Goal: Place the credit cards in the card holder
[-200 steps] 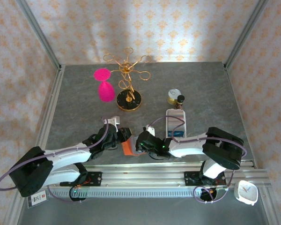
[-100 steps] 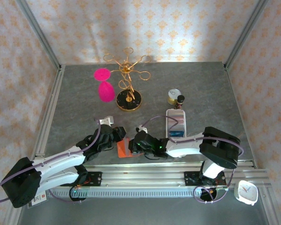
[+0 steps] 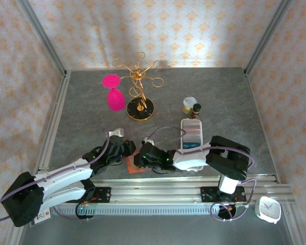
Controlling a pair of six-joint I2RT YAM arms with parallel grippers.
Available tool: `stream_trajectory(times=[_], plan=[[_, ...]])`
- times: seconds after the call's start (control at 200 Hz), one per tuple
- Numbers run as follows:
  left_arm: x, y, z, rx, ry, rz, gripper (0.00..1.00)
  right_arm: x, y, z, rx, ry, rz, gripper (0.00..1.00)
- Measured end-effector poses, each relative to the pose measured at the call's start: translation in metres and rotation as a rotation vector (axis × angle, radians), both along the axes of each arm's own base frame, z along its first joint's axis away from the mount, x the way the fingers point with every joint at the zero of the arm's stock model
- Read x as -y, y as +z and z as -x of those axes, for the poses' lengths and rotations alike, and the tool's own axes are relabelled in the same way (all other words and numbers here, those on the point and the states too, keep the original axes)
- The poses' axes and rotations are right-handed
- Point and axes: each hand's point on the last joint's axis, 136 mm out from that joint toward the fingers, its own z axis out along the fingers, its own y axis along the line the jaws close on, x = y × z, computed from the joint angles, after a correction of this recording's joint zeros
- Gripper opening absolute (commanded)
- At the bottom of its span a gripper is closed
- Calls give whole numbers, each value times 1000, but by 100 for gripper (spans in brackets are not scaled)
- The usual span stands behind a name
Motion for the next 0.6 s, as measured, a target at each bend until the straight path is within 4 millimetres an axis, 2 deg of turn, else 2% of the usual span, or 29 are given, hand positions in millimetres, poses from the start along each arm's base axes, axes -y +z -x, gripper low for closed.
stream_trajectory(times=[0.145,0.425,0.601], plan=[[-1,-6,8,-26,-8,25,8,1,-3,-1,-5,-10,11,20],[-11,-43,35,-134,-19,30,5,1,-6,-3,-13,-37,25,17],[-10,-51,42,-166,-34,36,3,3,-7,-5,-17,-71,26,16]])
